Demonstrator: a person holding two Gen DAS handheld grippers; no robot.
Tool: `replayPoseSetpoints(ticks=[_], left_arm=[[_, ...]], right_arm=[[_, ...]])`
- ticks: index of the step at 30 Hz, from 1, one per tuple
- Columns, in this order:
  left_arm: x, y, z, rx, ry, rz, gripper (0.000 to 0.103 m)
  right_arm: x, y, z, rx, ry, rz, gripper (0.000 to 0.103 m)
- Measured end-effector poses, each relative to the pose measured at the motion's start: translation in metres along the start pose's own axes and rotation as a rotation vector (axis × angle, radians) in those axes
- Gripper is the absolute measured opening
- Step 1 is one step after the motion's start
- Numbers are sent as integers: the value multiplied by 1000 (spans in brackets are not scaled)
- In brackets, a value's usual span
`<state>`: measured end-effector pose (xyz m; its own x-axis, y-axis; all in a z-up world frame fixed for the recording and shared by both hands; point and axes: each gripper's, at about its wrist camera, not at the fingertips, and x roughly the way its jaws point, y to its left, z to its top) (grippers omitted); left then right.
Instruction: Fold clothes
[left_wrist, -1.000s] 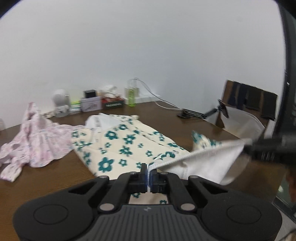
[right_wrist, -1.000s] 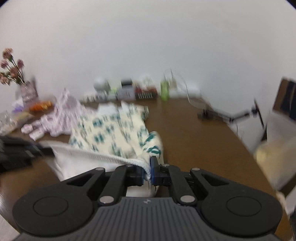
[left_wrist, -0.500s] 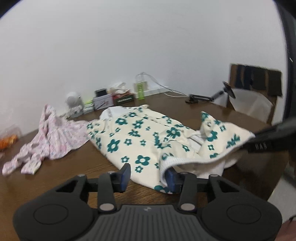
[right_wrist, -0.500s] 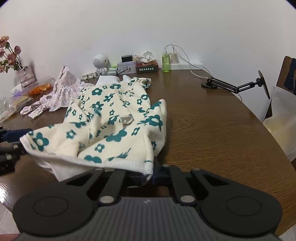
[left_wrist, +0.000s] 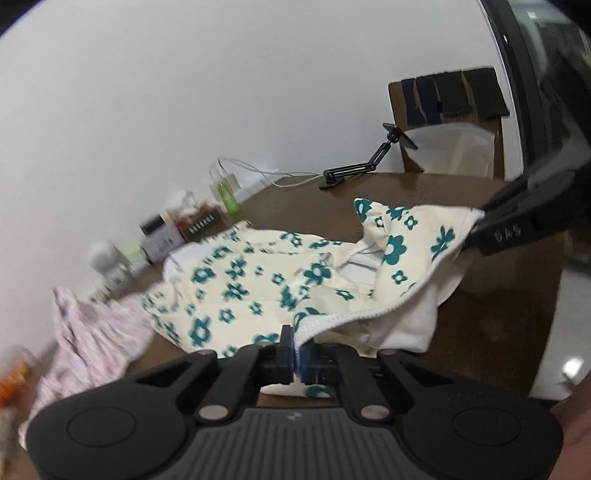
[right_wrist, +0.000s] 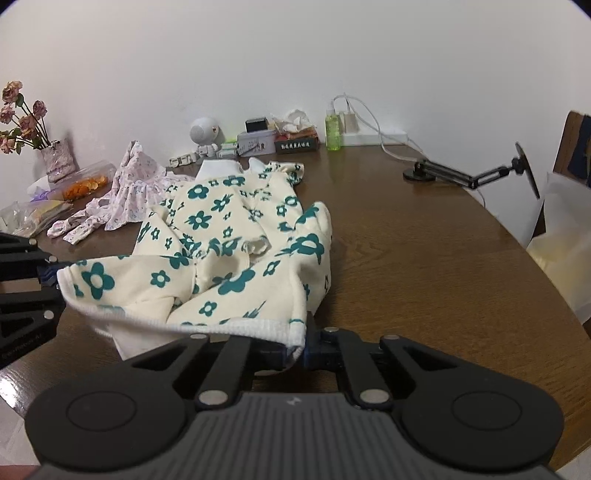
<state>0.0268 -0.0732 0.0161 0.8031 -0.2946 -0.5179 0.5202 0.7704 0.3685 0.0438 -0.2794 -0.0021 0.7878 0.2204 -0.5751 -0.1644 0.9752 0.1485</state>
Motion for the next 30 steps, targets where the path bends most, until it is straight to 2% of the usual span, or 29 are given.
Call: replayPoseSetpoints(ticks=[1,2,3,4,5,7,10,12,15,17,19,20,21,22,23,24,26,30], left_arm=[[-4,2,-3,-3,5,-31,7],[-7,3,-5,-5,11,-62,19],[-11,5,-8,-8,16,-93,51],[-14,6,-10,-10,21,-124,64],[-19,8,-12,-12,24,-154,73],[-33,19,-11,-6,6,-208,73],[-44,44,7,-75,-28,-260,74],[-40,55,24,-113,-40,-271,81],[-3,59,49,-157,52,-311,81],[22,60,65,-185,118,-335,80],[55,52,68,-194,252,-337,76],[71,48,69,-197,314,-336,62],[80,45,67,-196,349,-332,38],[87,44,64,-204,380,-335,24],[87,47,60,-229,381,-342,4],[86,49,57,-253,381,-348,4],[75,58,50,-304,344,-330,3],[33,97,39,-512,193,-253,2]], right_arm=[[0,-3,0,6,24,24,10],[0,-6,0,12,49,50,15],[-5,-11,0,15,70,84,23],[-9,-17,1,17,91,119,29],[-14,-22,2,19,112,154,39],[-28,-35,8,13,132,204,43],[-45,-54,27,35,118,243,56],[-39,-64,41,58,123,241,57],[-13,-77,55,95,174,255,57],[10,-81,57,113,239,250,57],[30,-80,57,123,296,269,56],[37,-78,56,121,318,280,55],[43,-75,57,111,331,286,52],[46,-73,57,104,337,289,48],[48,-72,57,110,344,305,28],[49,-72,58,117,352,321,7],[51,-72,59,135,370,352,4],[44,-85,64,281,338,431,3]])
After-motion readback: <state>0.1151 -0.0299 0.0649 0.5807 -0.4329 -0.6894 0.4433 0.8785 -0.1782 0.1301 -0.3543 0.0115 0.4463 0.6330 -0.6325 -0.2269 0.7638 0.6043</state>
